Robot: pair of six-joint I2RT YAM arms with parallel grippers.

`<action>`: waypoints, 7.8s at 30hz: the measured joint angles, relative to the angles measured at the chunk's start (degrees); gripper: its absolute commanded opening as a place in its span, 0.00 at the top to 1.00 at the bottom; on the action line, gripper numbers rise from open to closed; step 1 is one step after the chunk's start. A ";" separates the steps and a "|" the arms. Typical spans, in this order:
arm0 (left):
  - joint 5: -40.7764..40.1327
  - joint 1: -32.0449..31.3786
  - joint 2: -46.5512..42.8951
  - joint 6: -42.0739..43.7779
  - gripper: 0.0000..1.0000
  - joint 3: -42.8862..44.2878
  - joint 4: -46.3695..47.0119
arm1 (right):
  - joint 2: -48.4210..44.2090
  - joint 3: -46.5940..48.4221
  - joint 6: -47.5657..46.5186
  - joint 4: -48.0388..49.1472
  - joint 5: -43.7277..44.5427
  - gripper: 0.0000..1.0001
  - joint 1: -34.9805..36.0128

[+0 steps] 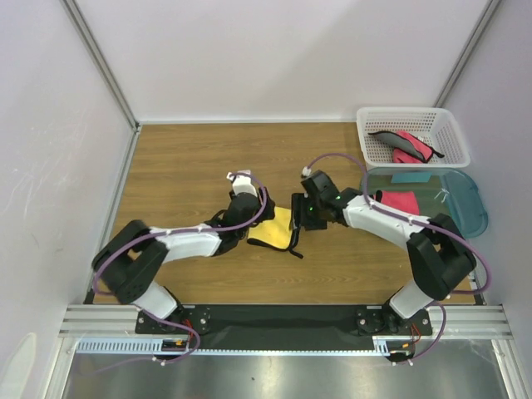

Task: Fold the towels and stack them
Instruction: Smooth out wrinkles on the folded towel, then neatly place the folded towel into the bin

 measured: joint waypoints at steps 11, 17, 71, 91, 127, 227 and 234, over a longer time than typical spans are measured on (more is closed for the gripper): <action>-0.46 1.29 -18.99 0.98 0.24 -6.32 -9.01 | 1.84 -1.42 0.37 7.65 0.98 0.32 -2.36; 0.42 4.39 -23.10 -0.48 0.23 -12.81 -13.07 | 5.49 -2.51 0.90 10.60 0.85 0.34 -2.34; 8.66 9.79 -24.63 2.23 0.21 -11.74 -16.83 | 2.29 13.14 -28.98 -10.21 12.04 1.00 -17.20; 9.31 13.27 -21.57 6.56 0.20 -10.32 -18.67 | -9.49 24.35 -46.18 -29.00 7.98 1.00 -35.78; 13.03 21.46 -16.50 6.45 0.19 -7.15 -16.59 | -9.90 30.64 -53.16 -33.99 -5.20 1.00 -47.41; 14.29 21.84 -7.26 6.38 0.20 0.42 -19.47 | 10.64 2.34 -38.42 12.35 -15.23 0.46 -64.06; 14.47 21.84 -5.86 6.54 0.20 2.71 -20.74 | 11.26 1.88 -37.70 16.39 -17.57 0.46 -64.06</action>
